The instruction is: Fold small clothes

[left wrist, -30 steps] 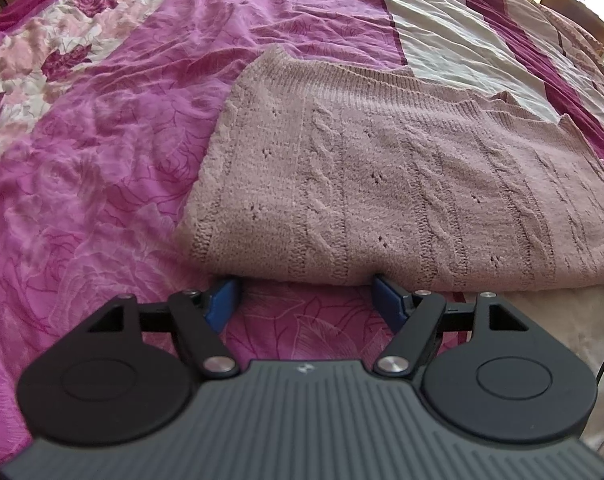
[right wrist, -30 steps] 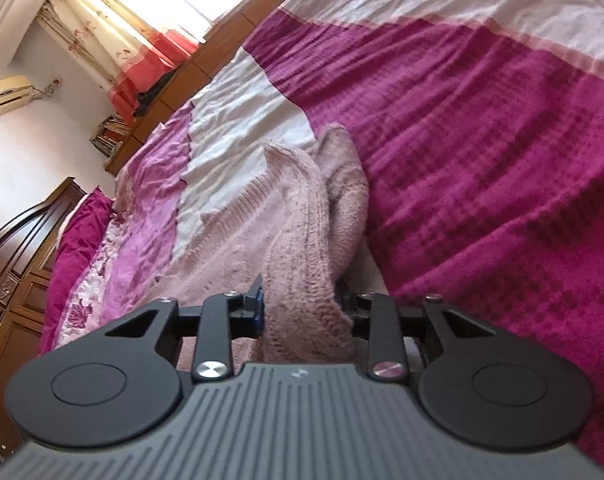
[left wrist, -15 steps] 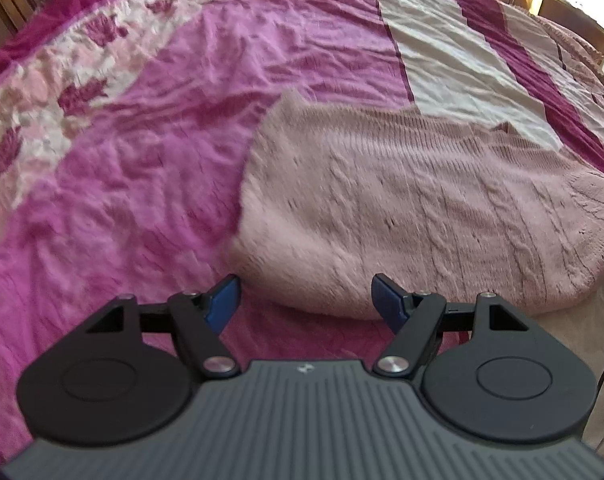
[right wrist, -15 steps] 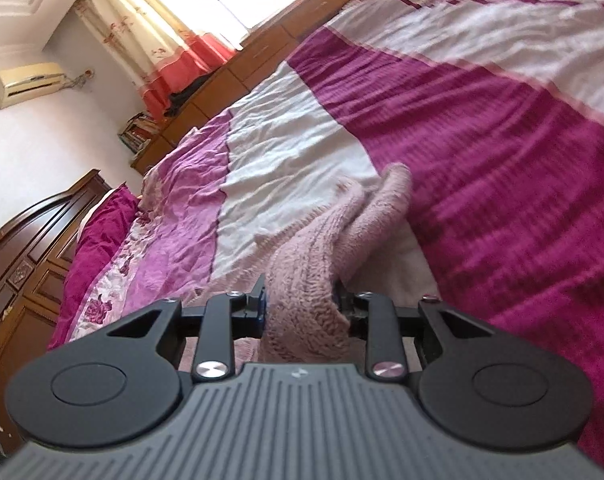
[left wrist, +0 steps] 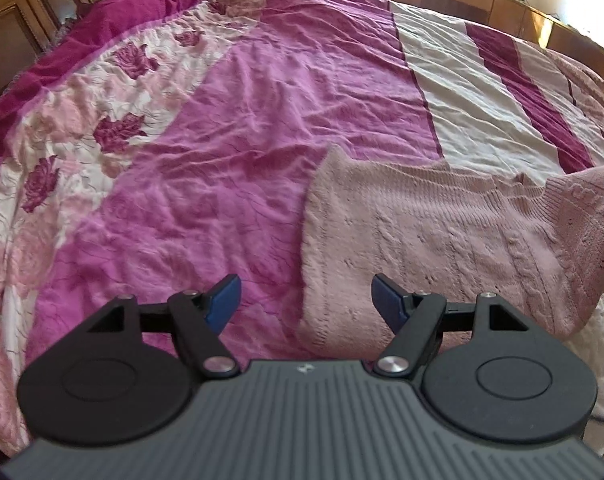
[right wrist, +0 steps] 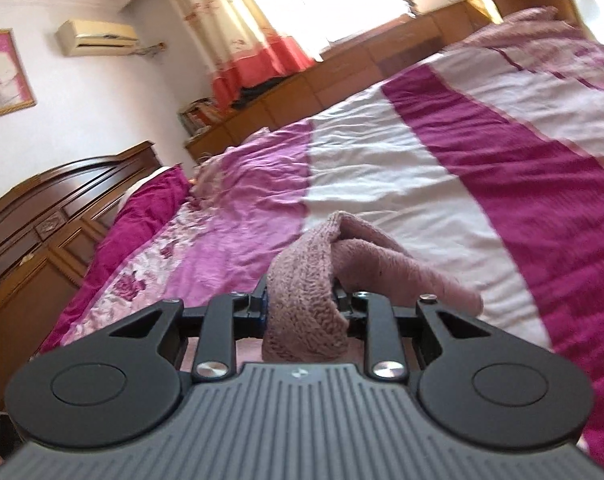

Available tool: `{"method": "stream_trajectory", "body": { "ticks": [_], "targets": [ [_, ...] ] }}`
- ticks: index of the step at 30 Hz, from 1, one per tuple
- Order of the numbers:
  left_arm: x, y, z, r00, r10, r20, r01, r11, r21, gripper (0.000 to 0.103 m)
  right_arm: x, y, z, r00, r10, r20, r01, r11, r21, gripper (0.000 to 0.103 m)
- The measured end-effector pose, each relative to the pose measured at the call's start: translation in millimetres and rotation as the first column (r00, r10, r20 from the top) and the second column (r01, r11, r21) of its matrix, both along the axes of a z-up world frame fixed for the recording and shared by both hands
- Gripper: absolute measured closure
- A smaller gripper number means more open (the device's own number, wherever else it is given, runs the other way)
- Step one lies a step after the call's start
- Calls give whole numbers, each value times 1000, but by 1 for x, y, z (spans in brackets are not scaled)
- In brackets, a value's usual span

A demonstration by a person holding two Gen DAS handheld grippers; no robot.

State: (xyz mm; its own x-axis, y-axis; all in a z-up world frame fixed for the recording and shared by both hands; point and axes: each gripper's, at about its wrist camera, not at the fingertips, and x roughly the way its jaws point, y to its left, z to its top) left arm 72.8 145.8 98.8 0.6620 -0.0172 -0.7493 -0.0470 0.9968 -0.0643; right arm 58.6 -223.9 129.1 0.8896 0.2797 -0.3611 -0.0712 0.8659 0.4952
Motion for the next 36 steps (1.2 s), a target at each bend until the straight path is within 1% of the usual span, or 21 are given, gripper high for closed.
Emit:
{"method": "stream_trajectory", "body": {
  "ticks": [7,13,17,19,24,26,28,29,32,36],
  "targets": [
    [-3,25,1,998,54,13,-53,998,-31,30,20,63,14,994,110,14,-109,993,-44,74],
    [-5,46,0,995,102,15,-101,994,-47,30,35,127,8,973,229,-5,-229,969,-89,74],
    [-10,56,-3,992,122,18,-120,991,-57,30,44,172,-15,952,300,-62,-306,944,-125,74],
    [-11,60,-6,992,126,16,-125,991,-55,30,46,194,-29,939,330,-95,-341,926,-163,74],
    [-10,62,-11,993,122,10,-121,991,-59,30,55,231,-67,909,375,-184,-410,883,-229,73],
    [-7,60,-12,994,111,11,-110,992,-66,30,53,234,-76,903,383,-193,-423,873,-244,71],
    [-3,56,-11,995,97,15,-95,992,-80,30,52,236,-79,898,398,-187,-435,867,-243,66],
    [-1,54,-11,996,88,19,-86,992,-89,30,51,235,-79,895,406,-186,-442,866,-235,61],
    [7,45,-8,998,58,38,-53,990,-128,30,45,228,-75,887,421,-189,-455,868,-201,54],
    [21,32,-6,998,17,57,-5,980,-201,30,28,208,-63,885,426,-187,-455,877,-155,49]
  ]
}}
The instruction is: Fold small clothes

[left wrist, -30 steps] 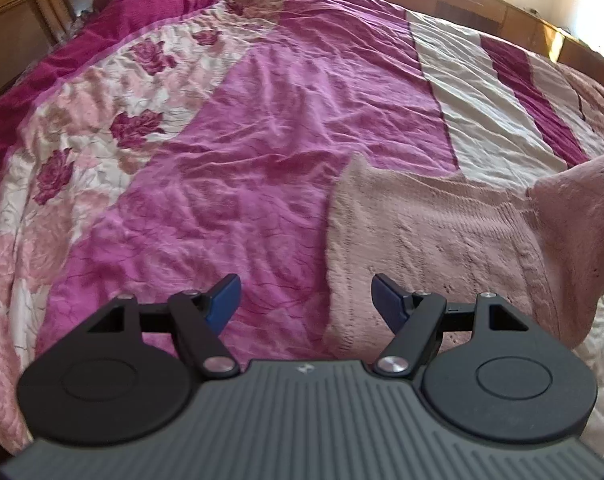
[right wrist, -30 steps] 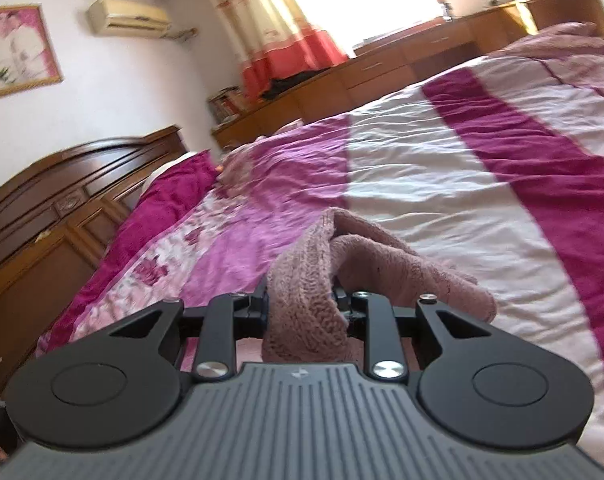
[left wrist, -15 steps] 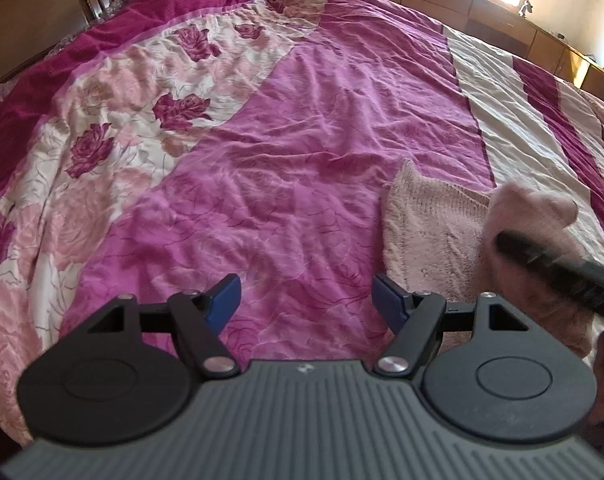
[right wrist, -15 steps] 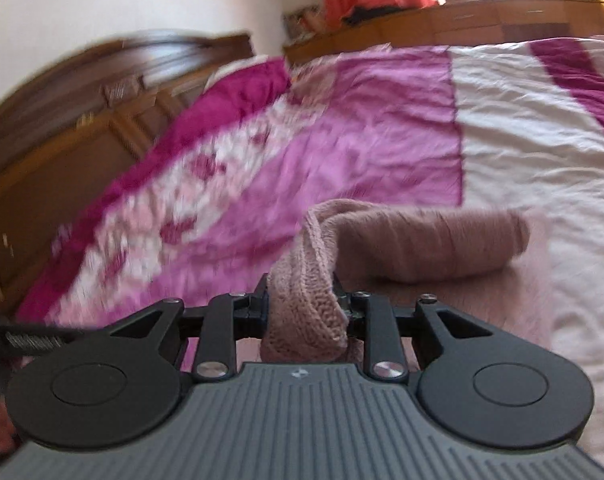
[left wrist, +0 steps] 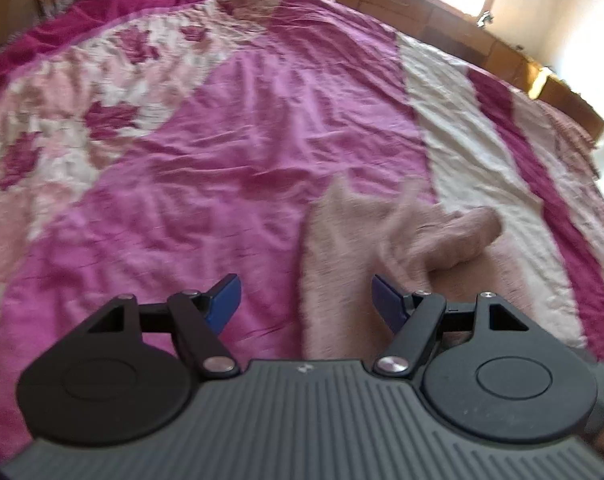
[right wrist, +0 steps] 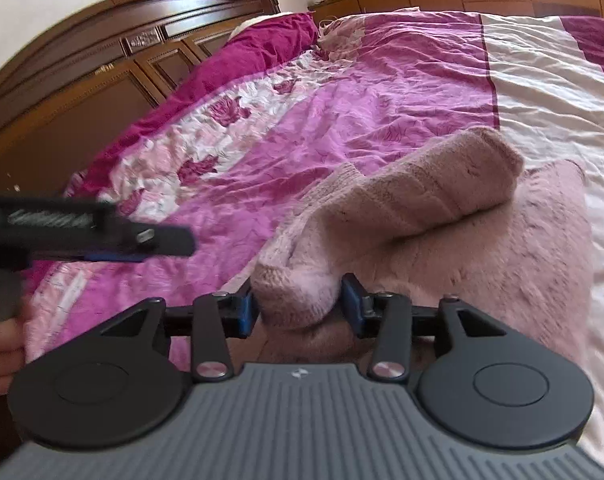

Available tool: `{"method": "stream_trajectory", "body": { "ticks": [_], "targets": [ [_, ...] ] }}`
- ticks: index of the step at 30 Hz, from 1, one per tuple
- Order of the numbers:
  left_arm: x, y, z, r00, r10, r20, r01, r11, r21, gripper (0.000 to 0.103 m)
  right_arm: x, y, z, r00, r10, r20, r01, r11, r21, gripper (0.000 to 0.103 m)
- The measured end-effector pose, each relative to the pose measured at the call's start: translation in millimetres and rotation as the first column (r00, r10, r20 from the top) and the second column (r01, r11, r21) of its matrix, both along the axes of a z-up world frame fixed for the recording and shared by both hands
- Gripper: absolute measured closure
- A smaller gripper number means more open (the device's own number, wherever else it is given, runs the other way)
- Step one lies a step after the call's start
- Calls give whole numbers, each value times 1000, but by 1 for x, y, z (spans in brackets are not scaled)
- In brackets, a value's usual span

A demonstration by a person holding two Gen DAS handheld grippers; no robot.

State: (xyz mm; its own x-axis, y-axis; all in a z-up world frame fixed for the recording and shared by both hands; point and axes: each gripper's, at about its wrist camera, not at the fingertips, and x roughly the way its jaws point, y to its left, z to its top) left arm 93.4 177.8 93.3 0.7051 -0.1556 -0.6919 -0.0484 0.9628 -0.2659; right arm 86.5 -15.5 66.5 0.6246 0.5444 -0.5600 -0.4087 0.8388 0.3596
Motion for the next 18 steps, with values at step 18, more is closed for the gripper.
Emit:
{"method": "stream_trajectory", "body": {
  "ticks": [18],
  "targets": [
    [57,-54,-33,987,-160,-1,160,987,-5,30,-54,-107,31,973,-223,53,221,974,44,40]
  ]
}}
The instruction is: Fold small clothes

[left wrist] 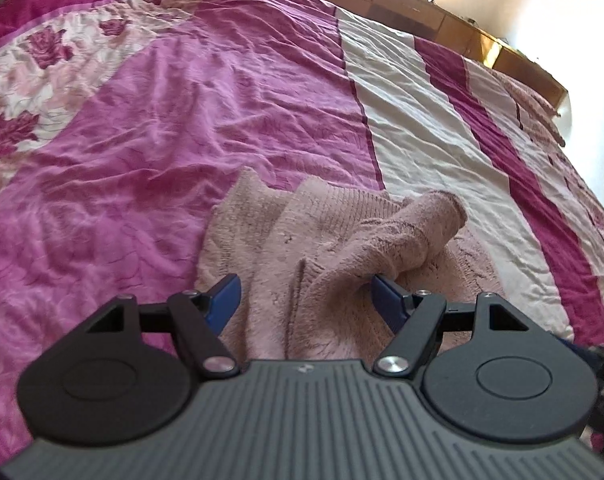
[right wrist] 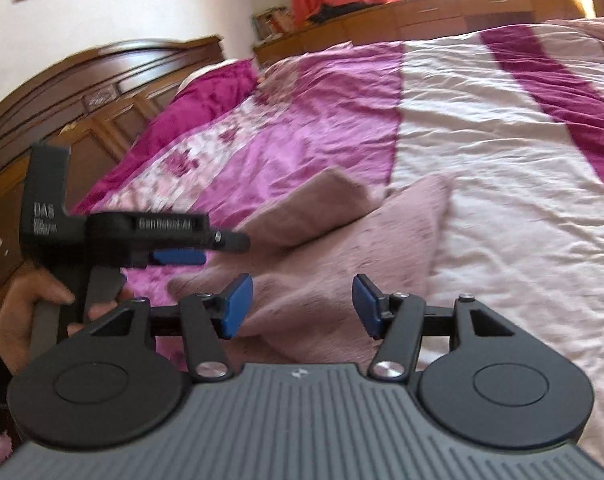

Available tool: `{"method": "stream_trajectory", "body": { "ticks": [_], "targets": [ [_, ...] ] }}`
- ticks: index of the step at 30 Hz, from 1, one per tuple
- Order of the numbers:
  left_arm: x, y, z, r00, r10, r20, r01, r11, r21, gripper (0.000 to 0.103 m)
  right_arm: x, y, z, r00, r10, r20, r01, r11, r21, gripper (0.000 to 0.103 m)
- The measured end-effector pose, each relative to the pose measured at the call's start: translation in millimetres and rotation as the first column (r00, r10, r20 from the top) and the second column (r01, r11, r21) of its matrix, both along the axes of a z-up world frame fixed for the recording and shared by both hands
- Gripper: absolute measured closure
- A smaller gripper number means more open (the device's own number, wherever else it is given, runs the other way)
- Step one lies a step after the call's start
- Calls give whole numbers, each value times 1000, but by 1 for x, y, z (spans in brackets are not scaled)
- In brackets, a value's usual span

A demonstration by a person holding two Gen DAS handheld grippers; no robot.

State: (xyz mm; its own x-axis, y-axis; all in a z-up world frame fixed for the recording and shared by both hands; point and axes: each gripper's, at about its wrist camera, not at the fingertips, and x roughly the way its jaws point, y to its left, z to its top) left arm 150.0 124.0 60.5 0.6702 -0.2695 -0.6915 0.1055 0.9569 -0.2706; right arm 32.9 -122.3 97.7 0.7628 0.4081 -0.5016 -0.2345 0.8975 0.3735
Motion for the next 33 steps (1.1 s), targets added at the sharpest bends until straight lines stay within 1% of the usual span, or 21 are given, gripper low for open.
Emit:
{"method": "stream_trajectory", "body": {
  "ticks": [5,9,12,14,15,16,17,18,19,21,25,27,30,32,33],
  "targets": [
    [9,-15,-10,999,-43,16,42,998,42,30,5,-16,-7,997,-73,-3,73,997,16,40],
    [13,-24,-15,996,-73,50,70,995,67,30,10,-24,-21,993,-111,-42,112,993,36,40],
    [15,-27,-20,996,-66,66,61,996,72,32,11,-27,-29,991,-123,-59,126,991,44,40],
    [16,-26,-23,997,-36,67,31,997,70,47,12,-27,-32,990,-125,-60,127,991,45,40],
    [17,-24,-25,998,-21,62,17,998,57,59,13,-26,-34,990,-125,-59,128,991,50,40],
    [17,-20,-26,998,-7,60,5,1000,28,66,14,-26,-34,990,-125,-58,128,990,53,40],
    [16,-17,-26,998,11,63,-12,1000,1,69,14,-26,-35,990,-125,-58,129,990,56,39],
    [15,-14,-25,998,24,65,-23,1000,-19,75,15,-26,-35,990,-126,-57,129,990,57,39],
    [15,-12,-24,997,32,67,-30,999,-39,77,15,-26,-36,991,-126,-55,129,990,58,39],
    [12,-10,-19,996,41,80,-37,998,-55,79,16,-25,-37,990,-127,-54,130,990,58,39],
    [-5,-5,5,985,73,157,-60,995,-85,80,15,-25,-35,991,-124,-47,126,990,56,38],
    [-12,1,14,980,104,169,-92,993,-77,80,14,-25,-34,992,-119,-29,120,991,54,38],
    [-10,13,11,982,138,126,-133,990,-46,80,13,-26,-34,993,-115,-25,116,991,64,38],
    [-6,21,-1,985,150,82,-150,989,-7,79,14,-24,-36,993,-110,-36,112,991,68,38],
    [-3,25,-9,986,162,49,-162,987,0,78,14,-23,-37,994,-106,-40,108,992,66,38]
  ]
}}
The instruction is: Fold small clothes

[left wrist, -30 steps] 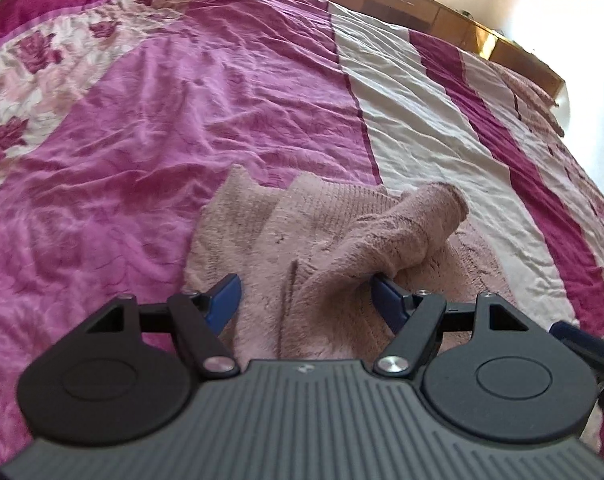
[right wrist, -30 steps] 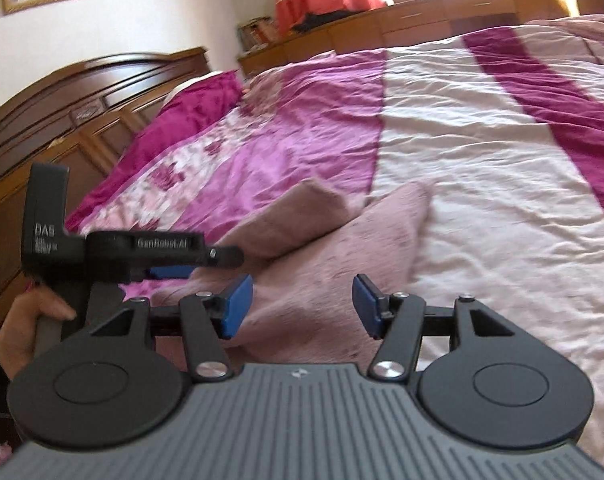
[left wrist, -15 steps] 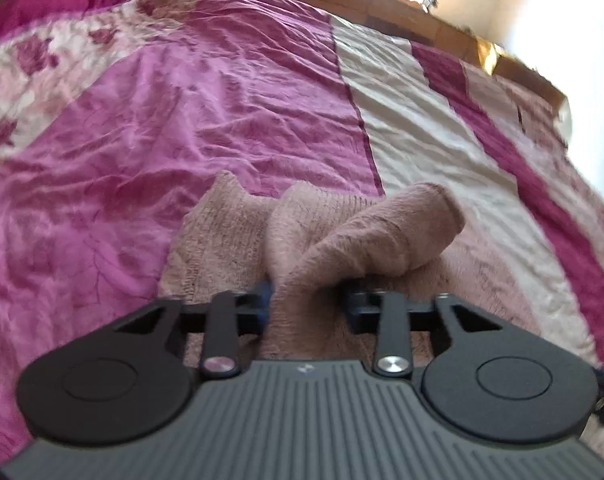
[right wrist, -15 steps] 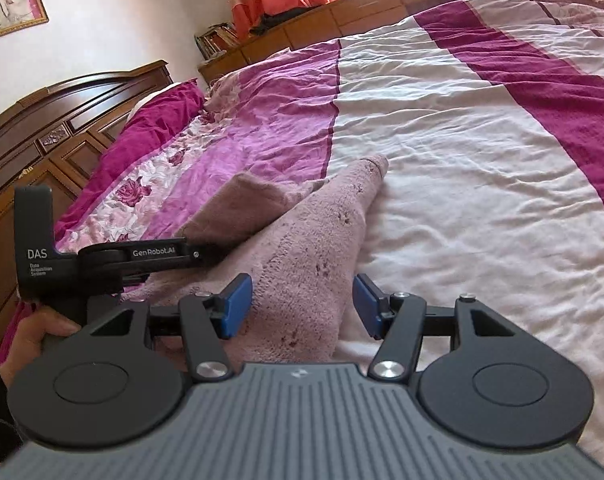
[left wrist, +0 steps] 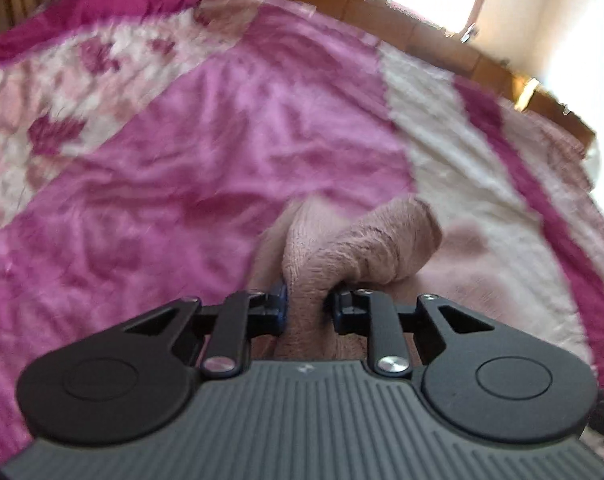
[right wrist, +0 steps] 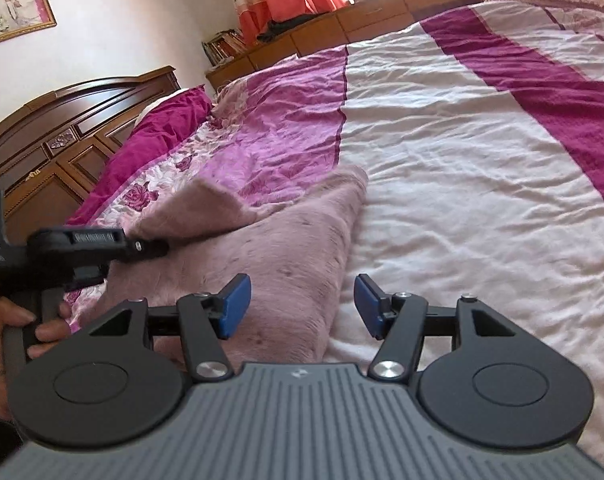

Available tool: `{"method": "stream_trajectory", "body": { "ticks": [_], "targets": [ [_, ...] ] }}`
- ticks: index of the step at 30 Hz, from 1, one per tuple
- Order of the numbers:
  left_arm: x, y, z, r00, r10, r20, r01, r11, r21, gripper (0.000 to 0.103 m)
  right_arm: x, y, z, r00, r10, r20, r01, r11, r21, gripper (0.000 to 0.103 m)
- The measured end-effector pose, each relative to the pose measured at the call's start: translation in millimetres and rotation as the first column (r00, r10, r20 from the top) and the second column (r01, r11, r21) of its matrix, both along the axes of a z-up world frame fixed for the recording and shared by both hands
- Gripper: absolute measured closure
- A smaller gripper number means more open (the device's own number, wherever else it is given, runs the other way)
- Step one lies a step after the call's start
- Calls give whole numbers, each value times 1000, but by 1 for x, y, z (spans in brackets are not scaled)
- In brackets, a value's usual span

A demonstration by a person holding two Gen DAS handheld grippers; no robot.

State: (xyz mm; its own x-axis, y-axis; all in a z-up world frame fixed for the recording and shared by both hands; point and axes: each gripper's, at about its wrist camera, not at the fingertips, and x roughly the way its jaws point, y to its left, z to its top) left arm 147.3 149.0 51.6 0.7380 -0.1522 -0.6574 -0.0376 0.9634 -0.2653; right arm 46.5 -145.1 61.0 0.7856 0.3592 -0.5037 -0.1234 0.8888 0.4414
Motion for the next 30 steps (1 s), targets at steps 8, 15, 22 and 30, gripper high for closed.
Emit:
{"method": "stream_trajectory", "body": {
  "ticks": [8,15,22,30],
  "targets": [
    [2,12,1,999,31,23,-30,999,-42,61,1,9,-3,1000,29,-2,-30,999,-14,38],
    [25,-8,2,998,-41,55,40,999,18,53,2,11,-6,1000,29,-10,-29,999,-18,38],
    [27,3,-21,998,58,-27,-55,991,119,51,1,10,-8,999,31,-14,-31,999,-17,38],
    [14,27,-6,996,60,-65,-60,998,-6,54,5,5,-9,1000,17,-19,-17,999,31,38]
  ]
}}
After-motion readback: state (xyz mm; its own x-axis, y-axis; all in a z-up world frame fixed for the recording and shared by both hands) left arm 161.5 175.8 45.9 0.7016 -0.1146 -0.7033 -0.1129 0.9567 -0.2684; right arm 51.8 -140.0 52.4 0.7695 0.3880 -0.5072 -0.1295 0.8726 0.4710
